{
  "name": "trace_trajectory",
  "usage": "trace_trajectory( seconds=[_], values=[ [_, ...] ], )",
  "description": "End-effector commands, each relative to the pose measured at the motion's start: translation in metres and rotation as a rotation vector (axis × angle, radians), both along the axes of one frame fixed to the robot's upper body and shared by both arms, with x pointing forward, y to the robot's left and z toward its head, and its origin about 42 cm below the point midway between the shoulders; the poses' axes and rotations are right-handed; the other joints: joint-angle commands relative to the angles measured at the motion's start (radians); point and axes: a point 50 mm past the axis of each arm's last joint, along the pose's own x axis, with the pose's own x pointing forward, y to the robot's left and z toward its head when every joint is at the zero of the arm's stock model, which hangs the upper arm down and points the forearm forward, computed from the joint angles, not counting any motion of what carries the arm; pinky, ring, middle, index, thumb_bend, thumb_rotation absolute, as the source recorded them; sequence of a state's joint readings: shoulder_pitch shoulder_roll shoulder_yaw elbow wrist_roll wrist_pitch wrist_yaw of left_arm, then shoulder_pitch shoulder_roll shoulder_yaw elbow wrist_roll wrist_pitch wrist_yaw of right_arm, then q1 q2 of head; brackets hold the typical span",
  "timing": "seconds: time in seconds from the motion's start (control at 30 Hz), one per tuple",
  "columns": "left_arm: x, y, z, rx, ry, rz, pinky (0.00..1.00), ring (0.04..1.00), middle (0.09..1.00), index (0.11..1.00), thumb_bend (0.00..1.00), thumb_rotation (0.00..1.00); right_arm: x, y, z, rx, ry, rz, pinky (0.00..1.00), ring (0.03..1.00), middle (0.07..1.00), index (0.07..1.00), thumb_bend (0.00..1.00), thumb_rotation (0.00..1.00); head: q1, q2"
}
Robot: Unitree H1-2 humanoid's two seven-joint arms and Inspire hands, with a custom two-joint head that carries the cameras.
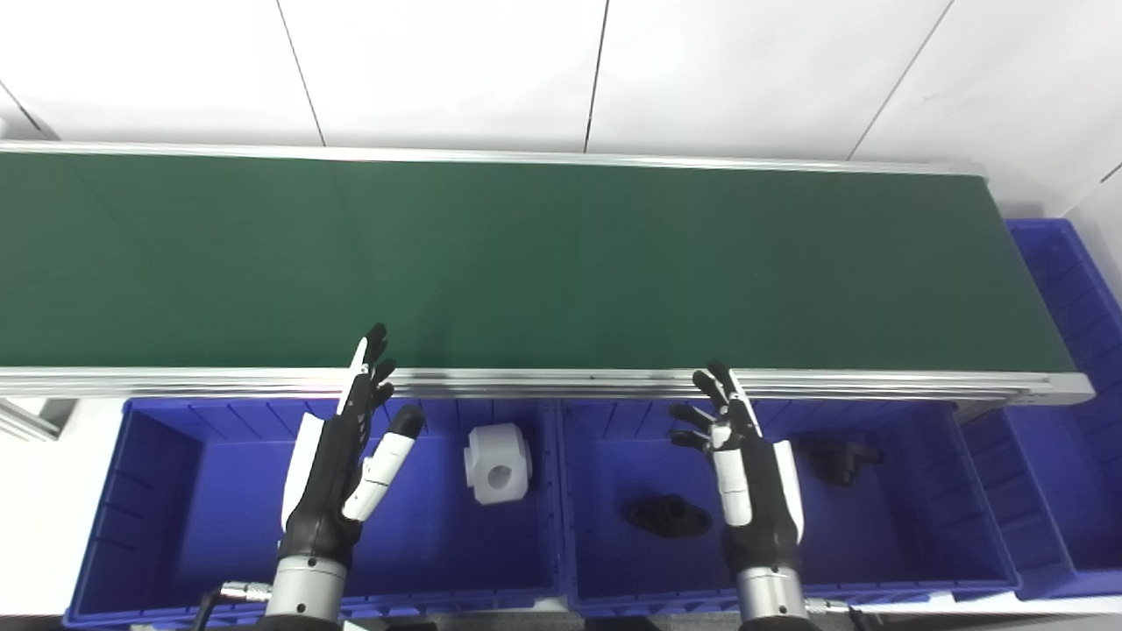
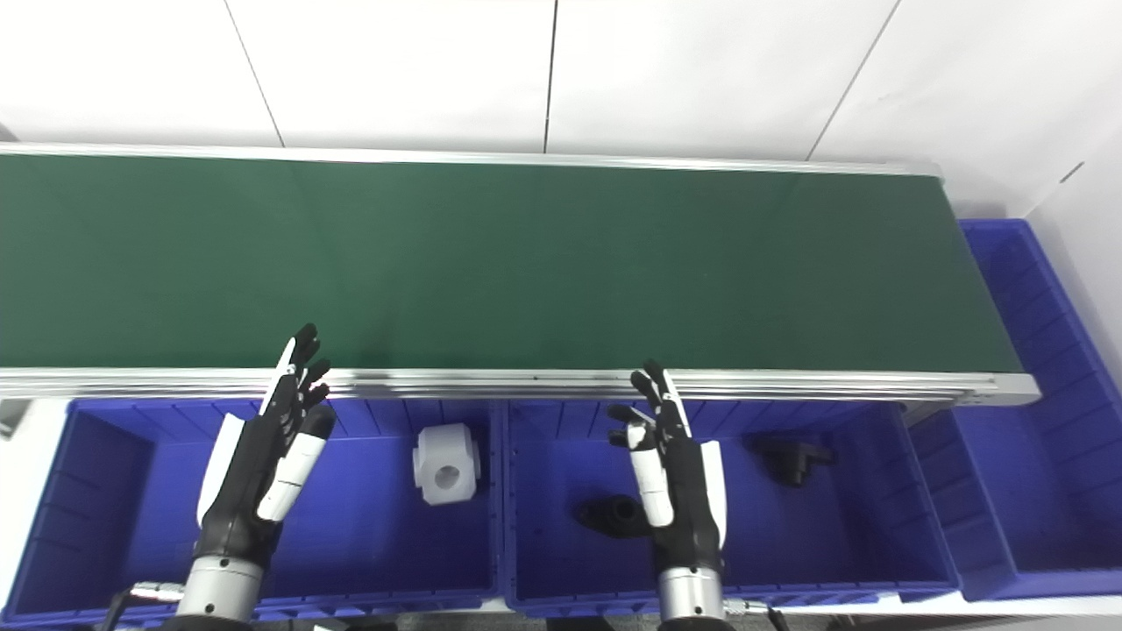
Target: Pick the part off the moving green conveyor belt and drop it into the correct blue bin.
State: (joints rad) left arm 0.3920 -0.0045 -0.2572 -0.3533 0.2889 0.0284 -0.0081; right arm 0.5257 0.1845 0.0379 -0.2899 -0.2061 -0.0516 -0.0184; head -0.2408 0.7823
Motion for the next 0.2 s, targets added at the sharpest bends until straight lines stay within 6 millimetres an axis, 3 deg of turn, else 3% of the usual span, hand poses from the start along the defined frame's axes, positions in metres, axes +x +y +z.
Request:
trace_trajectory(
  seconds=[0.0, 0.17],
  values=[
    [-0.0016, -0.0047, 0.005, -0.016, -0.071, 0.007, 0.91, 0.949, 1.0, 1.0, 0.58, 0.94, -0.0002, -0.0001, 0.0071, -0.015, -0.078, -0.008, 0.69, 0.79, 0.918, 0.956, 0.87, 1.0, 0.01, -0.015],
    [-0.0053, -0.008, -0.0014, -0.024, -0.087, 0.014, 0.93, 0.953, 1.0, 1.0, 0.54, 0.95, -0.0025, -0.0019, 0.0007, -0.067, -0.106, -0.008, 0.74, 0.828, 0.938, 0.969, 0.86, 1.0, 0.033, -0.064]
  ],
)
